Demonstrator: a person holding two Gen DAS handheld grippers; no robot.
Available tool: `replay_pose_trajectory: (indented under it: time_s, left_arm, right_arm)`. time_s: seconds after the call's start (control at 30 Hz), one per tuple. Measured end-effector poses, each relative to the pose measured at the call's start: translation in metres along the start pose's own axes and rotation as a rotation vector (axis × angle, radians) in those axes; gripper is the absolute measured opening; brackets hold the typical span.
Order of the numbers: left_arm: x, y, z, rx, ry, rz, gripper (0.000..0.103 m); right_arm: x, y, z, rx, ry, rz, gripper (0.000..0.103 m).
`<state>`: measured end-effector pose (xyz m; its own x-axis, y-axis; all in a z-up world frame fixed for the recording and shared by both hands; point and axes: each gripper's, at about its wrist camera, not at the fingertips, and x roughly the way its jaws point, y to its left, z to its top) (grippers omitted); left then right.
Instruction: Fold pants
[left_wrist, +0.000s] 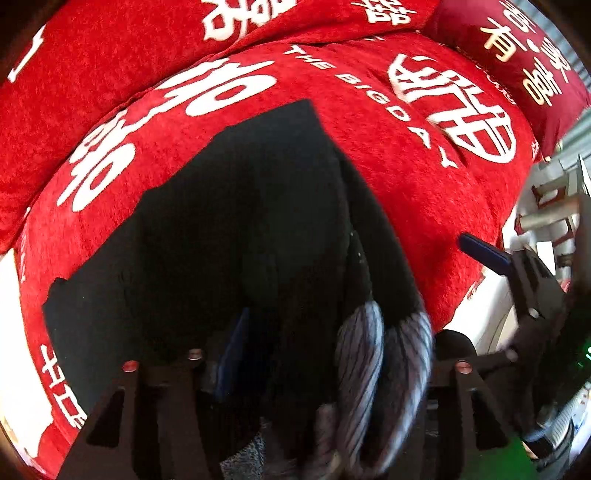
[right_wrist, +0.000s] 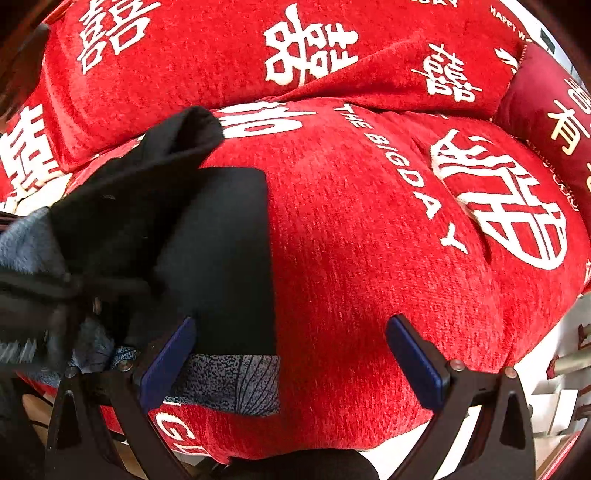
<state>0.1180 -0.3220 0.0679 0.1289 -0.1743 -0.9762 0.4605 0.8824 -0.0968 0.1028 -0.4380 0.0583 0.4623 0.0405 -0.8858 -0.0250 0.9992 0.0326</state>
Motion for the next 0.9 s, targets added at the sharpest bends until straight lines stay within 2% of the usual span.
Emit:
replay_pose_trajectory:
  time_s: [0.1,0.27,0.3,0.37,0.4,0.43,0.5,0.57,0.63,0.77,0.83,0.9]
  left_arm:
    - [-0.015,-0.003,0.000,0.018,-0.018,0.003,0.055]
    - [-0.056,0.017,-0.014,-0.016,-0.087,-0.116,0.056]
    - [-0.066,0.024,-0.020,-0.019,-0.113,-0.132,0.070]
    - [-0.078,0.041,-0.030,-0.055,-0.172,-0.102,0.096]
    - [-0.085,0.053,-0.037,-0.081,-0.220,-0.076,0.096]
    - [-0.087,0.063,-0.042,-0.099,-0.232,-0.077,0.096]
    - [-0.084,0.086,-0.049,-0.157,-0.228,-0.122,0.096]
    - [-0.075,0.108,-0.056,-0.220,-0.228,-0.117,0.096]
    - [-0.056,0.127,-0.062,-0.281,-0.194,-0.045,0.096]
    - [-0.025,0.146,-0.074,-0.338,-0.139,0.071,0.096]
    - [-0.014,0.153,-0.084,-0.375,-0.136,0.055,0.096]
    - [-0.007,0.156,-0.087,-0.415,-0.145,0.028,0.096]
  right_arm:
    - [0.002,0.002,0.003,-0.010,-0.007,0.014,0.103]
    - [-0.001,0.000,0.003,-0.006,-0.014,0.012,0.103]
    - [-0.002,-0.002,0.002,-0.001,-0.014,0.012,0.103]
    - [-0.006,-0.005,0.000,0.000,-0.018,0.016,0.103]
    - [-0.008,-0.006,-0.002,-0.004,-0.020,0.010,0.103]
    - [-0.011,-0.009,-0.004,-0.009,-0.022,-0.010,0.103]
    - [-0.014,-0.015,-0.006,0.000,-0.025,-0.008,0.103]
    - [-0.015,-0.023,-0.008,0.033,-0.022,0.028,0.103]
    - [-0.016,-0.028,-0.010,0.037,-0.017,0.031,0.103]
    - [-0.030,-0.039,-0.012,0.020,-0.038,-0.037,0.103]
    - [-0.043,-0.053,-0.013,0.092,-0.080,0.036,0.103]
    - [-0.050,-0.066,-0.014,0.189,-0.104,0.192,0.103]
